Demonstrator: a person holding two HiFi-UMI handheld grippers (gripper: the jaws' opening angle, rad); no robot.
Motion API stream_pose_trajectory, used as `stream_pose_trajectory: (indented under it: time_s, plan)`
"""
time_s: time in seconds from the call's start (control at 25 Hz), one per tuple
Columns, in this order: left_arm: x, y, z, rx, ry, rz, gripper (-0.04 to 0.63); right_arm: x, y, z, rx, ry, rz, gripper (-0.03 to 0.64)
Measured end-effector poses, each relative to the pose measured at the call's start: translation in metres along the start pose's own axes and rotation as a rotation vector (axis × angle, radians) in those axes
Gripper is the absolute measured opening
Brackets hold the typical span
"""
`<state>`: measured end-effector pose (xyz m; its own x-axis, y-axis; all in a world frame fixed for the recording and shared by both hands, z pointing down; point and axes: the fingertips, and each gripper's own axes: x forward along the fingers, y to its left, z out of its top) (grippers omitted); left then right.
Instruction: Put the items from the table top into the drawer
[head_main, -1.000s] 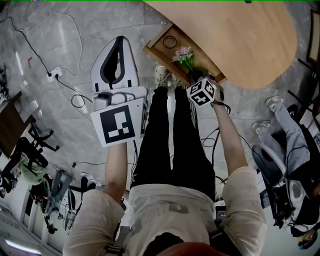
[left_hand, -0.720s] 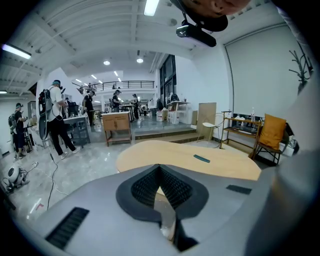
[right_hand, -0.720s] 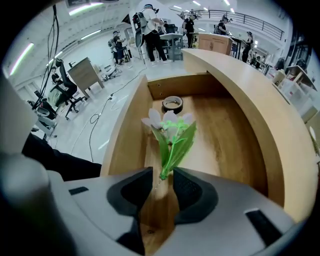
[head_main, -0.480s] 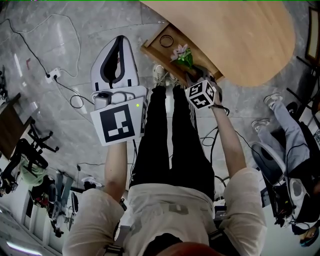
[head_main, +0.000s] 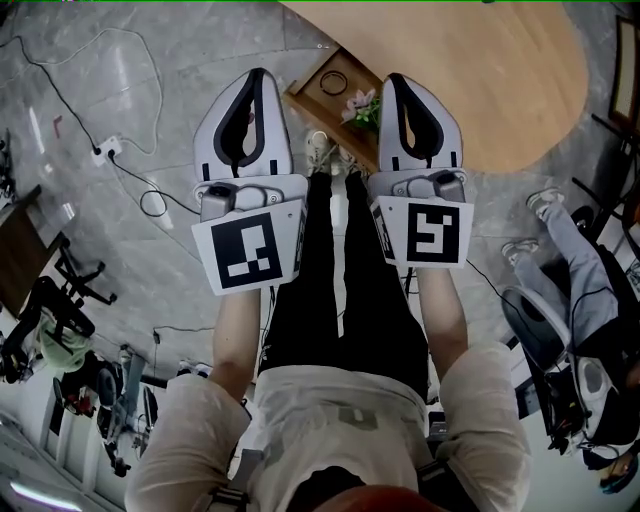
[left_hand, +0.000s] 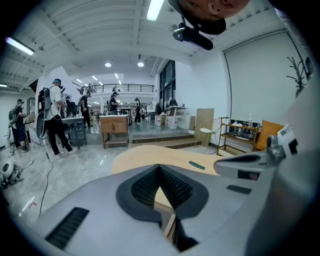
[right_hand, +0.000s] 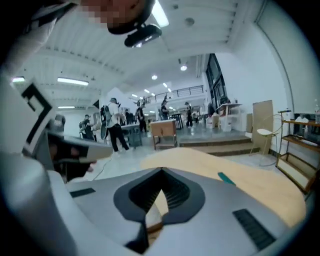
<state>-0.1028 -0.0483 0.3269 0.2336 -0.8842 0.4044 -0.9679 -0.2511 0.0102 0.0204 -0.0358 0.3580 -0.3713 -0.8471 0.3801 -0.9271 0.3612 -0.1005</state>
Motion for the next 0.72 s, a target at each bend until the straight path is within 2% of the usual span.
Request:
stream_pose_trajectory:
  time_s: [0.08,0.2,0.48,0.72]
  plan:
    - [-0.002,-0.001,-0.001,-0.003,-0.001,-0.003,0.008,-0.002,0.008,0.026,0.000,-0.069,0.001,0.005]
    - [-0.003,0.000,-0.003,-0.006,0.004,-0.001,0.008,-0.003,0.019,0.044,-0.005,-0.116,0.008,0.006]
    - [-0.003,0.012,-0.005,-0.012,0.006,0.028,0.008,-0.002,0.024,0.039,-0.019,-0.100,0.051,0.005]
    - [0.005,0.016,-0.007,-0.001,0.009,0.031,0.007,0.009,0.007,0.045,-0.025,-0.107,0.021,0.006]
